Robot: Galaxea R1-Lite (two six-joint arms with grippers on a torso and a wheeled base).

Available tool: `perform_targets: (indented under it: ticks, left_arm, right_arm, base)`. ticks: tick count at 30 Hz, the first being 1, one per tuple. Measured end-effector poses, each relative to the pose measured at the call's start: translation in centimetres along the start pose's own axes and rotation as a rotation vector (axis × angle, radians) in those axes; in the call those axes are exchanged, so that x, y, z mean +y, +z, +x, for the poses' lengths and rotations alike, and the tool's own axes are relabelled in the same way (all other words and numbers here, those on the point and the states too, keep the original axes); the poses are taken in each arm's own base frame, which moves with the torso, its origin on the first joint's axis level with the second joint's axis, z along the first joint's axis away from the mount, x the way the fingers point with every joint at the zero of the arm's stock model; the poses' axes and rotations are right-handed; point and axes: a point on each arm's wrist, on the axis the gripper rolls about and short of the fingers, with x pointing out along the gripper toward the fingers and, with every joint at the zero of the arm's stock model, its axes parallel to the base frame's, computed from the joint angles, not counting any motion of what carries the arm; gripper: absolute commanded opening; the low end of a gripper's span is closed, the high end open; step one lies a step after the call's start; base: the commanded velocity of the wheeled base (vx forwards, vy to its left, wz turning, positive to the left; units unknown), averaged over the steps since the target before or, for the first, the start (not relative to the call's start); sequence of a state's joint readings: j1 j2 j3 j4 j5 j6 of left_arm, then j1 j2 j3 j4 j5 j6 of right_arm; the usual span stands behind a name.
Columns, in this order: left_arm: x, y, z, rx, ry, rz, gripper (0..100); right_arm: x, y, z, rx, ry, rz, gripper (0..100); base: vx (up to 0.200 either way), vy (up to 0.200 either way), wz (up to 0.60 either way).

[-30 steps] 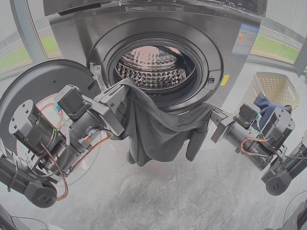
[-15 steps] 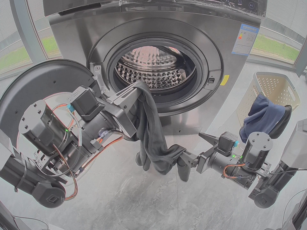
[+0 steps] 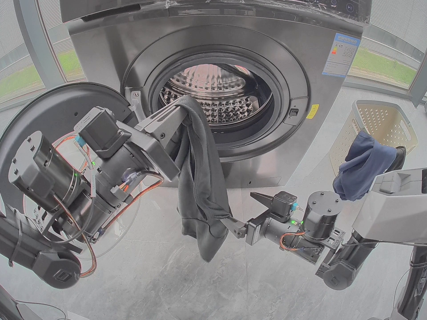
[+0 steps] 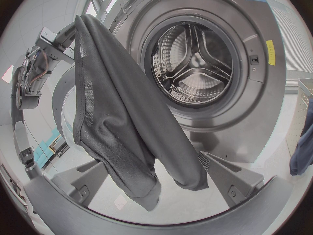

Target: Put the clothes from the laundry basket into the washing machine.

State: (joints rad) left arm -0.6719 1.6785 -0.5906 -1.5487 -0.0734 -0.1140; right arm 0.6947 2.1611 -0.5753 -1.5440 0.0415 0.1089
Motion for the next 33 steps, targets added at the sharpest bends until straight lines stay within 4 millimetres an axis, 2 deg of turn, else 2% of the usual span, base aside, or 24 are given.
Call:
perform_targets:
  ticks: [6,18,33]
  left_arm:
    - [-0.1,0.2,-0.1,-0.005,-0.004,-0.001,0]
    - [-0.3,0.5,-0.3,-0.008,-0.009,0.0,0]
    - [-0.9,1.1,-0.9,-0.02,-0.03,-0.015,0]
  right_arm:
    - [0.2,-0.5,2.0,-0.023,0.03,-0.015,100]
    - [-0.8,0.5,7.3,-0.182,0.045,-0.035,100]
    - [-2.3,-2.4,11.7,-0.224,0.054,-0.055,100]
  base:
    - [0.0,0.0,0.0]
    - [0.0,0.0,0.0]
    - [0.0,0.0,0.0]
